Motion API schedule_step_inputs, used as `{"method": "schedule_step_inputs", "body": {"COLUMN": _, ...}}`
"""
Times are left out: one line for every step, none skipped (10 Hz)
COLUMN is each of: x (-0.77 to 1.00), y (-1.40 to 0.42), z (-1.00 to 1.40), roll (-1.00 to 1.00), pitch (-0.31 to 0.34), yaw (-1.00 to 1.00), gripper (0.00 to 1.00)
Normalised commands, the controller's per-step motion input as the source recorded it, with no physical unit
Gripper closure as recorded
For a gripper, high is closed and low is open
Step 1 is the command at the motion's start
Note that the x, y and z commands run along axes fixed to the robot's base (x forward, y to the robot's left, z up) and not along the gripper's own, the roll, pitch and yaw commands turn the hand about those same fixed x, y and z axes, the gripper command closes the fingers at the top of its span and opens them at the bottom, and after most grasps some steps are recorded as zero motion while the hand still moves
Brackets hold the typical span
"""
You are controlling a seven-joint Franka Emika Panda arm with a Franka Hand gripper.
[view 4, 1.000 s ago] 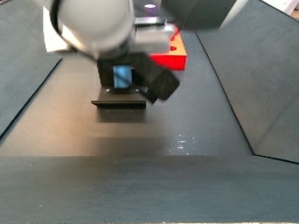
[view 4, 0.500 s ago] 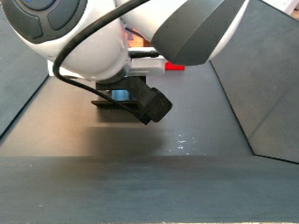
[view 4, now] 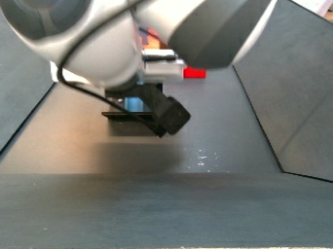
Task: Pick up the arch object. Move up. Place the arch object on the fixture. Regrasp the arch object. Move to above the board. Insert the arch object.
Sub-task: Regrasp the arch object.
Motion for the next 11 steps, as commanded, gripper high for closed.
{"method": "schedule_step_inputs", "body": {"x": -0.03, "y": 0.0, "z": 1.0, "roll": 0.04, "pitch": -0.016, "yaw": -0.01, "gripper": 0.0}}
{"method": "schedule_step_inputs", "body": {"x": -0.03, "y": 0.0, "z": 1.0, "roll": 0.05, "pitch": -0.008, "yaw": 0.0, "gripper": 0.0}}
{"method": "schedule_step_inputs", "body": {"x": -0.04, "y": 0.0, "z": 1.0, "roll": 0.05, "pitch": 0.009, "yaw": 0.02, "gripper": 0.0}}
{"method": "schedule_step_inputs", "body": {"x": -0.04, "y": 0.0, "z": 0.93, "roll": 0.05, "pitch": 0.026, "yaw": 0.02, "gripper": 0.0}}
{"method": "schedule_step_inputs", "body": {"x": -0.04, "y": 0.01, "z": 0.7, "roll": 0.05, "pitch": 0.049, "yaw": 0.02, "gripper": 0.0}}
{"method": "schedule_step_inputs", "body": {"x": -0.03, "y": 0.01, "z": 0.52, "roll": 0.05, "pitch": 0.062, "yaw": 0.01, "gripper": 0.0}}
{"method": "schedule_step_inputs", "body": {"x": -0.03, "y": 0.01, "z": 0.34, "roll": 0.04, "pitch": 0.072, "yaw": 0.0, "gripper": 0.0}}
{"method": "schedule_step_inputs", "body": {"x": -0.12, "y": -0.89, "z": 0.96, "roll": 1.0, "pitch": 0.053, "yaw": 0.04, "gripper": 0.0}}
{"method": "schedule_step_inputs", "body": {"x": -0.11, "y": -0.85, "z": 0.8, "roll": 1.0, "pitch": 0.05, "yaw": 0.03, "gripper": 0.0}}
{"method": "schedule_step_inputs", "body": {"x": -0.12, "y": -0.73, "z": 0.65, "roll": 1.0, "pitch": 0.039, "yaw": 0.03, "gripper": 0.0}}
{"method": "schedule_step_inputs", "body": {"x": -0.11, "y": -0.53, "z": 0.39, "roll": 1.0, "pitch": 0.03, "yaw": 0.03, "gripper": 0.0}}
